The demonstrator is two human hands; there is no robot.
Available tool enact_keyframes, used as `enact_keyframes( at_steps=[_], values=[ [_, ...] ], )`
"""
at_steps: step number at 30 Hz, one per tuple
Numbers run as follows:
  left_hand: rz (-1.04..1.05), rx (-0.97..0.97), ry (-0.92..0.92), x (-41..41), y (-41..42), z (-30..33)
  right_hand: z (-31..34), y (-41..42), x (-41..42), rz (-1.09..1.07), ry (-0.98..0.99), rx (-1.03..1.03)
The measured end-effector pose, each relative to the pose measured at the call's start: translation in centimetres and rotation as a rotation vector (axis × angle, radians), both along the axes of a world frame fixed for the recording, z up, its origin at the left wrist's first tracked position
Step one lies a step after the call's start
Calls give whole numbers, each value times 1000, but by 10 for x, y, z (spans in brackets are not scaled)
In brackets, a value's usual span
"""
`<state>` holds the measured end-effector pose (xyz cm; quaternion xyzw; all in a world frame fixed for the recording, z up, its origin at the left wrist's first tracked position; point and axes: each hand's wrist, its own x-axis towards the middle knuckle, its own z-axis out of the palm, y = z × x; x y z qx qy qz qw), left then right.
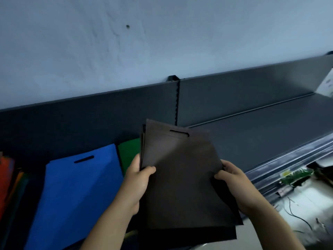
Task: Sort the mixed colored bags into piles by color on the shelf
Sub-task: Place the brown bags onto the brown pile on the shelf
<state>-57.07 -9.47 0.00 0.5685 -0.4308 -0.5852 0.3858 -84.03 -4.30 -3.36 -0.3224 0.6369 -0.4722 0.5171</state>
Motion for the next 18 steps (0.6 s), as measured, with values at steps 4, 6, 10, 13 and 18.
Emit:
enact_keyframes(
  at_steps=[4, 6, 10, 13, 18],
  values=[
    [-1, 25, 51, -69, -7, -14, 4, 11, -70, 11, 51, 34],
    [16, 40, 83, -97, -12, -20, 7, 13, -99, 33, 50, 54],
    [31, 65, 111, -134, -23, -28, 8, 5, -137, 43, 65, 38],
    [34, 62, 93, -150, -36, -32, 5, -16, -155, 36, 99, 32],
    [40, 104, 57, -163, -63, -41, -10, -61, -179, 33, 102, 70]
  ],
)
